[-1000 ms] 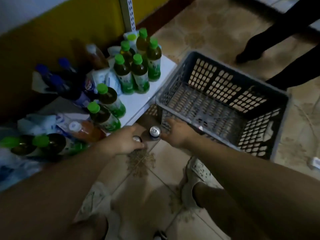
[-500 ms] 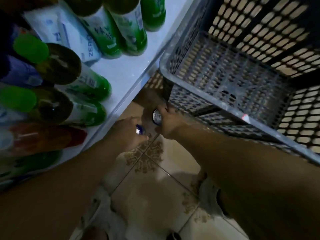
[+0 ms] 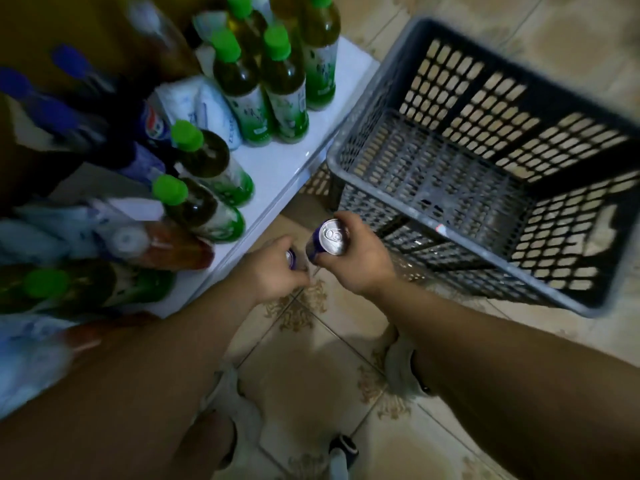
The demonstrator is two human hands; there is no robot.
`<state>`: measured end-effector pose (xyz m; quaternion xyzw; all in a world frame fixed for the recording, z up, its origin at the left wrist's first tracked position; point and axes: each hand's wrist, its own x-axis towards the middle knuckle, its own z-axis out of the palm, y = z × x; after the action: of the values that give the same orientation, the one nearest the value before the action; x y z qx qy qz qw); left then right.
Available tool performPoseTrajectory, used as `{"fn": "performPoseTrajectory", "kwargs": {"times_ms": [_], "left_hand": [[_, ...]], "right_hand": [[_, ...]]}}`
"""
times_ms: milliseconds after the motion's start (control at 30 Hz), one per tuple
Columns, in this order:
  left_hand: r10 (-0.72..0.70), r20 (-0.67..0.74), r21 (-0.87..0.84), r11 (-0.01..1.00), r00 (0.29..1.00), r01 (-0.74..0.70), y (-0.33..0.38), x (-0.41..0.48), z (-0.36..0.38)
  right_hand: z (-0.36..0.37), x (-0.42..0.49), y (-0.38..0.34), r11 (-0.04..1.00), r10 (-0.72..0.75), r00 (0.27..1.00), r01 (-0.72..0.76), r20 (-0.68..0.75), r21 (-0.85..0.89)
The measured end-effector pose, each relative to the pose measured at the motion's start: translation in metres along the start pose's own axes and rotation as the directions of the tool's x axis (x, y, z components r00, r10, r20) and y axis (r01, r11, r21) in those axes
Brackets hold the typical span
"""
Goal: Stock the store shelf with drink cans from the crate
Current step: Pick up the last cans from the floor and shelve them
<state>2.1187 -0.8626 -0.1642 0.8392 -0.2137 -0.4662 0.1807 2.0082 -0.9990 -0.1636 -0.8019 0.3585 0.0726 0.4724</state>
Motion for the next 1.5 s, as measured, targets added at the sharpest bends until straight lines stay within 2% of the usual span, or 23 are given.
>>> {"fn": "performPoseTrajectory", "kwargs": {"times_ms": [133, 233, 367, 533, 633, 733, 833, 967, 1067, 1167, 1367, 1500], "left_hand": [[0.166, -0.016, -0.154, 0.974, 0.986, -0.167, 0.049, -0.073, -0.022], [0.242, -0.115, -0.286, 0.921, 0.963, -0.265, 0.078, -0.126, -0.040], [0.332, -0.272, -0.385, 0.823, 0.903, -0.418, 0.114, -0.209, -0.069], [0.397, -0.466, -0.406, 0.699, 0.791, -0.589, 0.152, -0.314, -0.102], [0.392, -0.567, -0.405, 0.633, 0.724, -0.660, 0.159, -0.369, -0.118], [0.368, -0.583, -0.482, 0.561, 0.724, -0.673, 0.152, -0.420, -0.132], [0.370, -0.574, -0.506, 0.541, 0.731, -0.672, 0.134, -0.463, -0.141], [0.303, -0.665, -0.457, 0.558, 0.682, -0.693, 0.102, -0.511, -0.147], [0.192, -0.754, -0.401, 0.621, 0.628, -0.673, 0.072, -0.543, -0.151], [0.090, -0.794, -0.390, 0.684, 0.601, -0.616, 0.033, -0.574, -0.156], [-0.126, -0.811, -0.461, 0.740, 0.572, -0.490, -0.048, -0.621, -0.169], [-0.218, -0.802, -0.487, 0.778, 0.556, -0.397, -0.100, -0.639, -0.182]], "right_hand": [[-0.039, -0.056, -0.051, 0.981, -0.016, 0.996, 0.033, -0.092, 0.189], [-0.073, -0.097, -0.095, 0.944, -0.103, 0.980, 0.150, -0.169, 0.294], [-0.122, -0.152, -0.160, 0.867, -0.219, 0.931, 0.323, -0.293, 0.380], [-0.167, -0.223, -0.245, 0.761, -0.348, 0.867, 0.484, -0.357, 0.432], [-0.184, -0.263, -0.291, 0.748, -0.430, 0.846, 0.529, -0.314, 0.401], [-0.192, -0.299, -0.326, 0.712, -0.530, 0.829, 0.550, -0.179, 0.437], [-0.186, -0.332, -0.355, 0.691, -0.624, 0.777, 0.598, -0.083, 0.405], [-0.152, -0.363, -0.393, 0.644, -0.719, 0.694, 0.691, -0.051, 0.328], [-0.116, -0.382, -0.420, 0.597, -0.783, 0.621, 0.751, 0.004, 0.284], [-0.078, -0.400, -0.444, 0.555, -0.826, 0.559, 0.789, 0.068, 0.263], [0.004, -0.424, -0.487, 0.523, -0.850, 0.475, 0.812, 0.228, 0.258], [0.052, -0.429, -0.513, 0.528, -0.843, 0.457, 0.804, 0.285, 0.273]]}}
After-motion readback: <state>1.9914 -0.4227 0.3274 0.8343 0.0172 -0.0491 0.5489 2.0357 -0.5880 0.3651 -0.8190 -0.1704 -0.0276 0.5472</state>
